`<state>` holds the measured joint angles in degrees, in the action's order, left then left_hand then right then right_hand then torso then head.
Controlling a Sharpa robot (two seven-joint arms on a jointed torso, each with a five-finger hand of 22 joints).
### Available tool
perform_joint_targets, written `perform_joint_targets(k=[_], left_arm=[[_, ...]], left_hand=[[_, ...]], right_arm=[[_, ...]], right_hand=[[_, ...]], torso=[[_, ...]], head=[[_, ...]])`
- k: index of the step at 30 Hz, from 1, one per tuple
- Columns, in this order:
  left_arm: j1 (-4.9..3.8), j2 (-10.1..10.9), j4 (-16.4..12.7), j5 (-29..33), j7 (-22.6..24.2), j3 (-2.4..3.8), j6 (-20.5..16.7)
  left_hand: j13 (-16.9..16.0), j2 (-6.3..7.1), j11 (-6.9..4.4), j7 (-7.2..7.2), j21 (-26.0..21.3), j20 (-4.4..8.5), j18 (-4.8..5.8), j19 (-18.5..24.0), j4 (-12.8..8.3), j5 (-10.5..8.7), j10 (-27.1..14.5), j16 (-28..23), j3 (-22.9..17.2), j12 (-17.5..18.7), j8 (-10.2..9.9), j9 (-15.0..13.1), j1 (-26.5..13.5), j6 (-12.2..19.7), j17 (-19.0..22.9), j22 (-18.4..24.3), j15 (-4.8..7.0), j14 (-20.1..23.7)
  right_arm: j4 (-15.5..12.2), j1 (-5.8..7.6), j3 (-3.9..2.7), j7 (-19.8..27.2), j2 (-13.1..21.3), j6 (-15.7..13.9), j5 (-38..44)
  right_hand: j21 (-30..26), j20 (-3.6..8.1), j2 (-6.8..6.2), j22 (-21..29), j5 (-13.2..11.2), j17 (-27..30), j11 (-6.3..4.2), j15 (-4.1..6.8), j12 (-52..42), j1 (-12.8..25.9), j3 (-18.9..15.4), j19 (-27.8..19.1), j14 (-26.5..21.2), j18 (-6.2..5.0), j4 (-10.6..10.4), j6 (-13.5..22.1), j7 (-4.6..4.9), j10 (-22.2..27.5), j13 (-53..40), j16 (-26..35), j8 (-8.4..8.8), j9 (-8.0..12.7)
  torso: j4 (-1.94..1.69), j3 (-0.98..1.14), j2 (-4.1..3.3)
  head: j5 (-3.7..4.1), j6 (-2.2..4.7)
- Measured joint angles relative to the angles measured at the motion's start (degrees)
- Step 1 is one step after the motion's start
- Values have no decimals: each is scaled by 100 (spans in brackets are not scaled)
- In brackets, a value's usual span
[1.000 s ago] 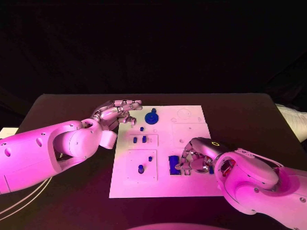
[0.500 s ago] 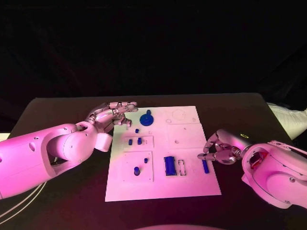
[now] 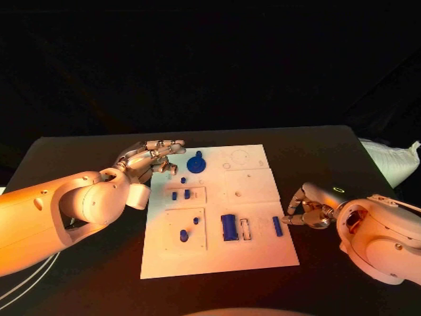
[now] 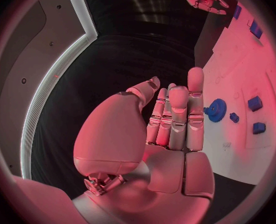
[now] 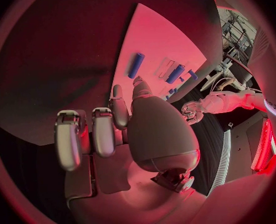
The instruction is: Assemble the parts on the task board
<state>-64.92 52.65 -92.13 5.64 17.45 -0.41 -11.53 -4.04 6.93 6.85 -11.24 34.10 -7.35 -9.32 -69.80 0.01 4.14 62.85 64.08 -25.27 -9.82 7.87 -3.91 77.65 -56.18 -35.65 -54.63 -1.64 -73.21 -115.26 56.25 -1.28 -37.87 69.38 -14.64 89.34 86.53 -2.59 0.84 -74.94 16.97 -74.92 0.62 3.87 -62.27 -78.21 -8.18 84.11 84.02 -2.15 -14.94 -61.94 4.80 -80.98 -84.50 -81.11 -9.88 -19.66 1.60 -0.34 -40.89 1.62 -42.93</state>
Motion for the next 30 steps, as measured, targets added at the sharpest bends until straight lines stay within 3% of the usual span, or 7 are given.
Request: perform_joint_targets(k=[10,30], left_arm=[[0,5,3,-1,1,0,0],[0,4,6,-2,-7,0,0]], left_hand=[[0,0,0,0,0,0,0,0,0,0,0,0,0,0,0,0,0,0,0,0,0,0],[0,0,0,0,-37,0,0,0,0,0,0,0,0,-39,0,0,0,0,19,22,-20,20]], right_arm=[[95,-157,10,-20,-198,161,107],[217,-241,-9,-19,-521,231,211]], right_hand=[[0,0,7,-1,0,0,-1,0,7,-7,0,0,0,0,0,0,0,1,1,0,0,0],[0,1,-33,1,54,1,-1,0,17,-75,-5,0,0,0,24,-99,-37,1,3,0,-21,-17]], torso=[[3,-1,-5],[-4,-7,1]], head=[[3,-7],[8,-23]])
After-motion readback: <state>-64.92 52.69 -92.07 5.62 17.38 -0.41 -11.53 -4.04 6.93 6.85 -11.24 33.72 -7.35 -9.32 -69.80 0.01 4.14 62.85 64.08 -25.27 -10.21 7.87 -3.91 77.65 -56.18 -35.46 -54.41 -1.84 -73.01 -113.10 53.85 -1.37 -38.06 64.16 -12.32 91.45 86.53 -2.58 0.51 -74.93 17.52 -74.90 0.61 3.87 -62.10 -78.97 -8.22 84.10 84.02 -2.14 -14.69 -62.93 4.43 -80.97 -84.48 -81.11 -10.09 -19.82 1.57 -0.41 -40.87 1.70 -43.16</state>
